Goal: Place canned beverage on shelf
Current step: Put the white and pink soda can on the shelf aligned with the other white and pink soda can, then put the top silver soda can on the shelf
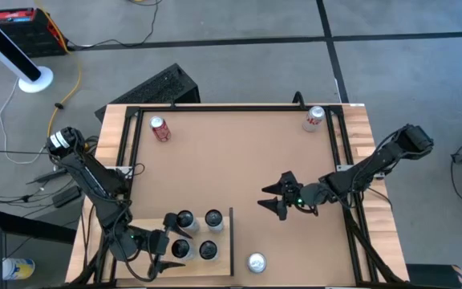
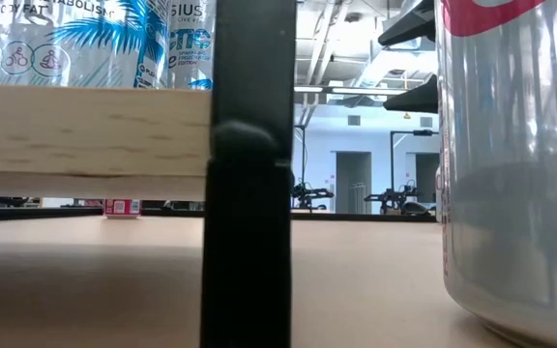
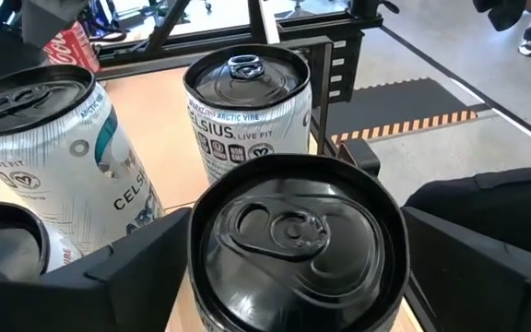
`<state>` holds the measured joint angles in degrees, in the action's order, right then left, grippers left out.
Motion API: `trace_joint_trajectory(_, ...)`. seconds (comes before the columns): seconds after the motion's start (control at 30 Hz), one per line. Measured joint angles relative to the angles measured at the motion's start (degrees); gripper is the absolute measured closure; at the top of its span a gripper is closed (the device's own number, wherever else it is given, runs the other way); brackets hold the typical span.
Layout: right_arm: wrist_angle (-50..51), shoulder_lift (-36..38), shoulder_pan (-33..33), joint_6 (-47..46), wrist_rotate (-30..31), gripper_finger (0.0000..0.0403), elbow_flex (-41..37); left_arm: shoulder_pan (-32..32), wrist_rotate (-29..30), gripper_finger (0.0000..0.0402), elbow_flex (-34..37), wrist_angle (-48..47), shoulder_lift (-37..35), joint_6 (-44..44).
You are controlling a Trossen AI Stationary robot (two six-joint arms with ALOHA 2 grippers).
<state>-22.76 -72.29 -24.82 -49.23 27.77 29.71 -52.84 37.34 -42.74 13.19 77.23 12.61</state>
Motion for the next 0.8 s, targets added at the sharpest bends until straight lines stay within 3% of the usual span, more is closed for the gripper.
trace_joint_trajectory(0.57,-0.1,0.0,0.0,-0.2,0.0,0.0047,0.0,-1.0,-0.2,0.0028,-7.1,-0.6,-0.5,-11.5)
trace_joint_trajectory(0.8,-0.1,0.0,0.0,-0.3,0.0,0.0047,0.0,-1.5,0.7,0.0027,-10.6,-6.0,-5.2,-16.7)
